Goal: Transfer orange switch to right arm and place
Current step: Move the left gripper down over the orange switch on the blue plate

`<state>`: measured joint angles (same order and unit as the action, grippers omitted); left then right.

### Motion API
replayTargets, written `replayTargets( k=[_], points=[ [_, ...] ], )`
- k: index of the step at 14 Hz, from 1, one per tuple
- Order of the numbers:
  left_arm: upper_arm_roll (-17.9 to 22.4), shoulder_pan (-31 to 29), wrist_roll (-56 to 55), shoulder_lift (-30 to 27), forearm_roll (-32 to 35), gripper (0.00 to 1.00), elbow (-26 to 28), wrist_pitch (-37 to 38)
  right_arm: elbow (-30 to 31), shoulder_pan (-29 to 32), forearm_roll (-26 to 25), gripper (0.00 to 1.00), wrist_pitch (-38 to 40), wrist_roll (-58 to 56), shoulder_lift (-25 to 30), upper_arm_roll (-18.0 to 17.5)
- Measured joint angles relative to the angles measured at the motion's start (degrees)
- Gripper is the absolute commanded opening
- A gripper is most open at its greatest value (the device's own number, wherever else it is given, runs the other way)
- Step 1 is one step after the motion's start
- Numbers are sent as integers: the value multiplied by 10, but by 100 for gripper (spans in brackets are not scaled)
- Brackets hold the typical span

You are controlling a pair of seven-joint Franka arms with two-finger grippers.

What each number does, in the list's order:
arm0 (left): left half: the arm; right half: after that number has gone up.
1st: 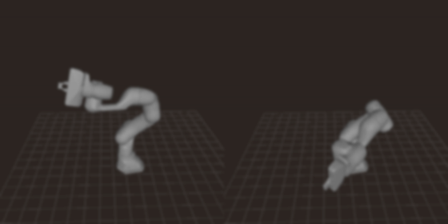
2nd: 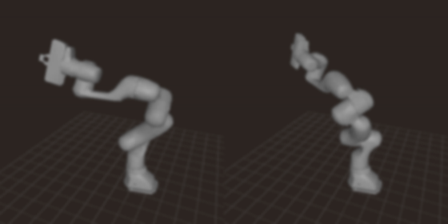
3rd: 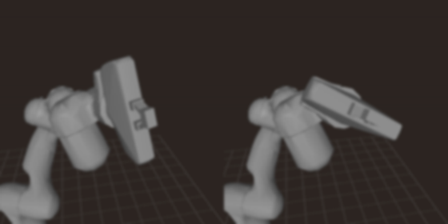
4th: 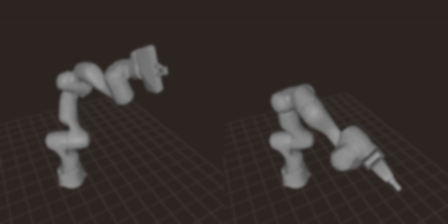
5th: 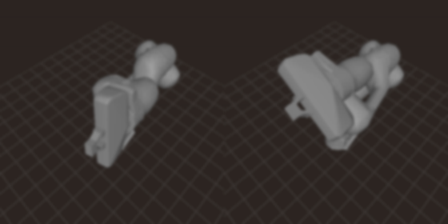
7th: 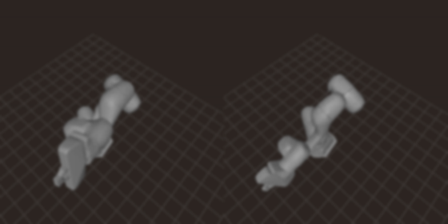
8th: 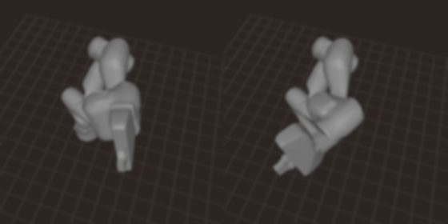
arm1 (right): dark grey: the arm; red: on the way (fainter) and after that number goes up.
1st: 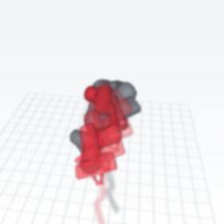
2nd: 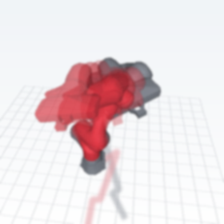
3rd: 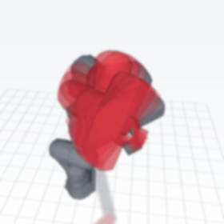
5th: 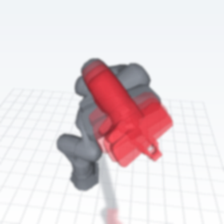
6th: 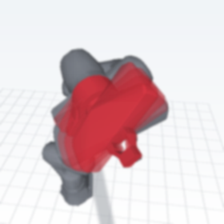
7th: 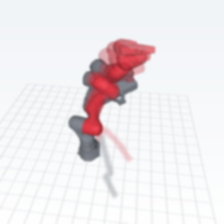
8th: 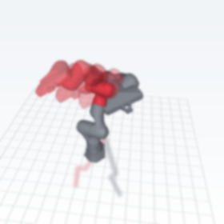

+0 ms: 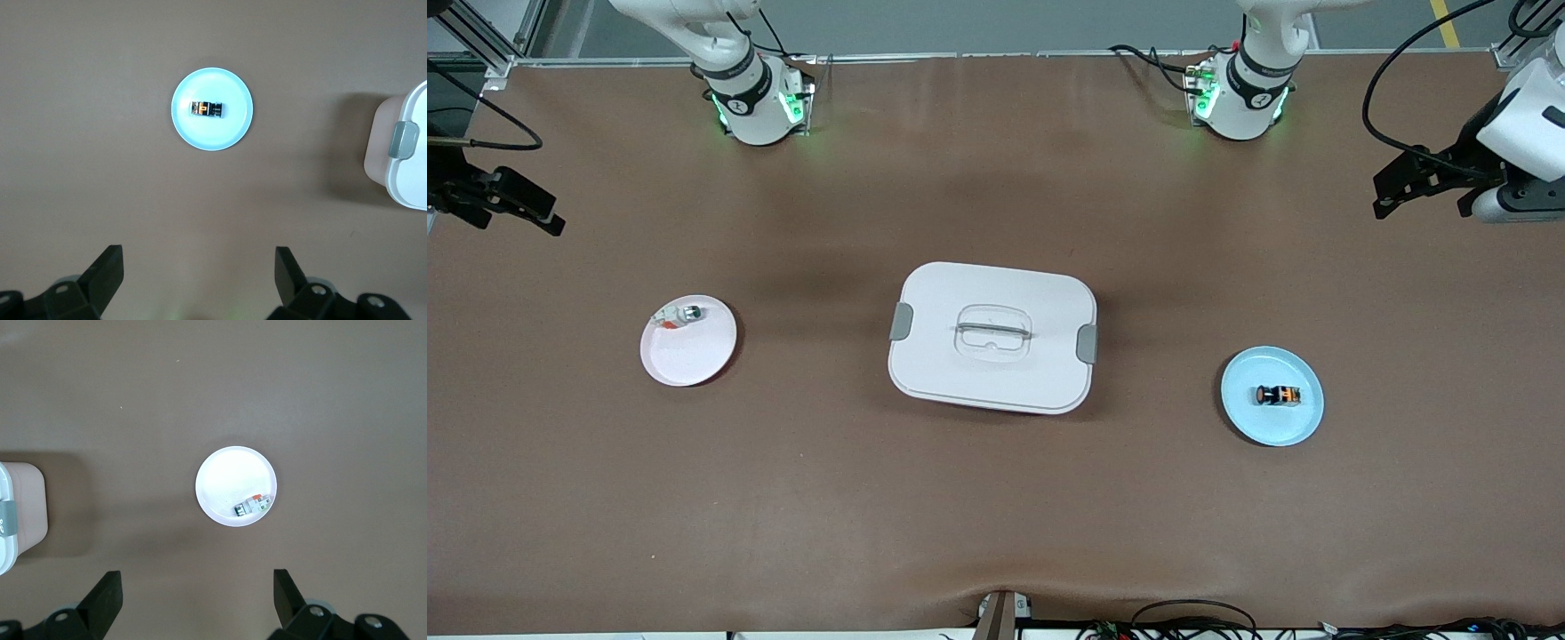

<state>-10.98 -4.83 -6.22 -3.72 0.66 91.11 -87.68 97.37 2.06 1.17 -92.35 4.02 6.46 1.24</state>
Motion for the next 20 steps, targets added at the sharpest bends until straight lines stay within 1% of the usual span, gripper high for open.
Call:
replayTargets(
  k=[7, 12, 15, 20],
  points=[
    [1, 0, 0, 8, 0, 100, 0, 0, 0, 0, 0, 100, 0, 0, 0, 0],
    [1, -2, 0, 54, 0, 100, 1, -17, 0, 0, 0, 100, 0, 0, 0, 0],
    [1, -2, 0, 81, 0, 100, 16, -58, 0, 0, 0, 100, 0, 0, 0, 0],
    [1, -4, 0, 128, 15, 100, 87, -189, 0, 0, 0, 100, 0, 0, 0, 0]
  ],
)
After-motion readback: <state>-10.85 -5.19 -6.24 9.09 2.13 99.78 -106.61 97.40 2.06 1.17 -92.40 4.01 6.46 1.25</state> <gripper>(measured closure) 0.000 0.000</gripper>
